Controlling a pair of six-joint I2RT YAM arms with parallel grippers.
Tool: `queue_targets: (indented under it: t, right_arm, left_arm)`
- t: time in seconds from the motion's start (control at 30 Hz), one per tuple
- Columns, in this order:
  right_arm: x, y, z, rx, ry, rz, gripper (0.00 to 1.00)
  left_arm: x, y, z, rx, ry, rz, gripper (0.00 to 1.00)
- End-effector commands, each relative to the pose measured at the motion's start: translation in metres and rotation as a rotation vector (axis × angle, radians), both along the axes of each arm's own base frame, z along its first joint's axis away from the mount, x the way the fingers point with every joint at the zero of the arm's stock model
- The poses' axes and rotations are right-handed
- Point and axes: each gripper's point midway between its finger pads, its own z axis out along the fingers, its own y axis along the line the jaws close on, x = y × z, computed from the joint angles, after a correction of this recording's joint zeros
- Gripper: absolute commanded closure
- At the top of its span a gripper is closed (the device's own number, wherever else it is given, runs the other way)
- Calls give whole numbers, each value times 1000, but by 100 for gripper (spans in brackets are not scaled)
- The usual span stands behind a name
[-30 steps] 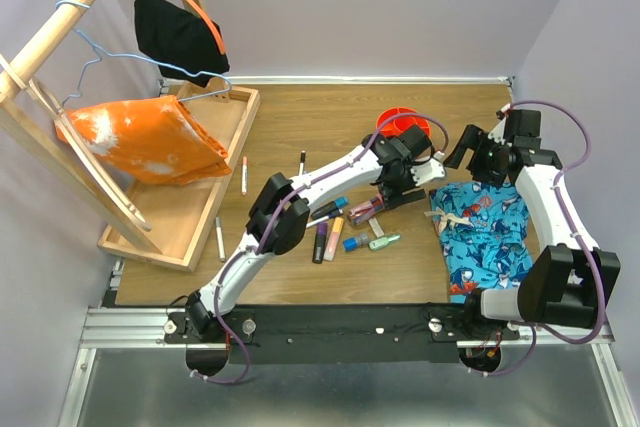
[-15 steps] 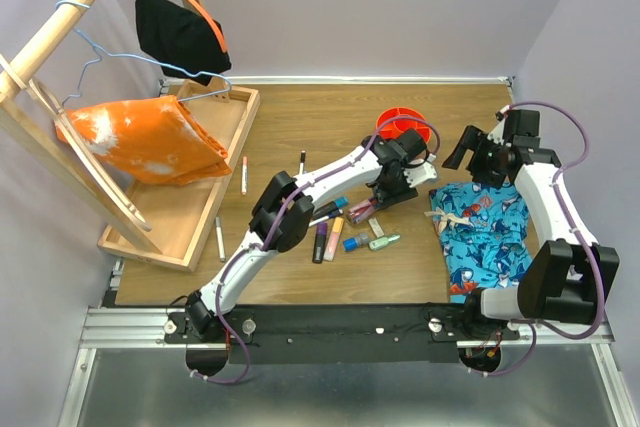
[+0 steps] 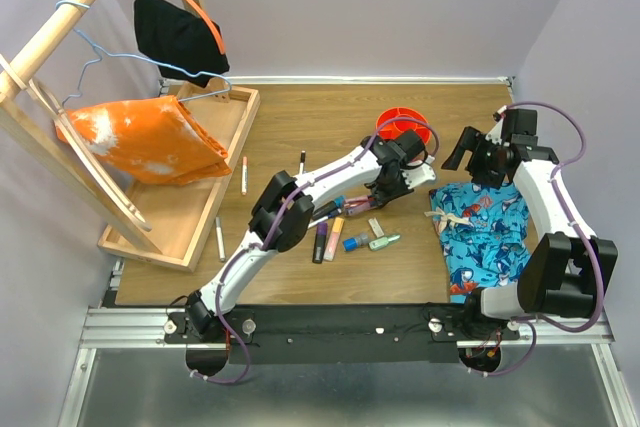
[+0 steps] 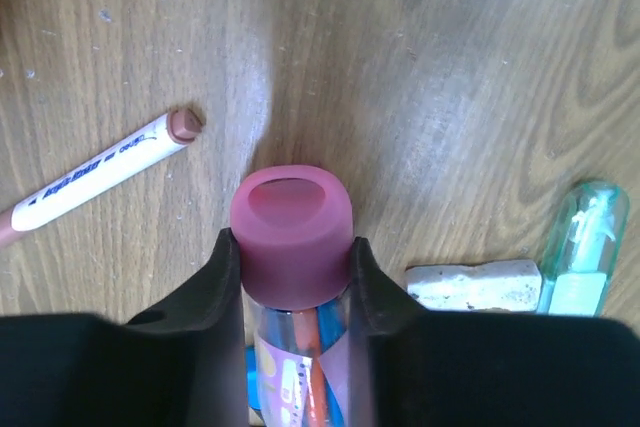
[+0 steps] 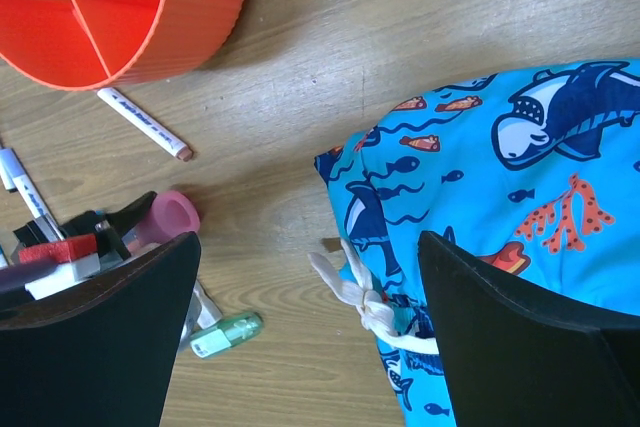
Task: Sort the stationery into containers
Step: Pick up the stationery from the center of the board.
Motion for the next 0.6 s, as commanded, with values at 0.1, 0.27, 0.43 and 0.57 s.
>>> queue_targets:
  t: [0.1, 0.27, 0.43, 0.57]
  right_arm:
    - [6, -6, 10, -31, -25, 12, 3]
    - [5, -11, 6, -59, -19, 13, 3]
    - [7, -16, 4, -88, -25, 8, 3]
    - [9, -19, 5, -101, -36, 7, 3]
  left_arm:
    - [-31, -3, 99, -180, 59, -148, 100]
    - [-32, -7, 202, -377, -120, -315, 100]
    - [-10, -15, 252, -589, -317, -362, 100]
    - [17, -30, 286, -810, -480, -367, 100]
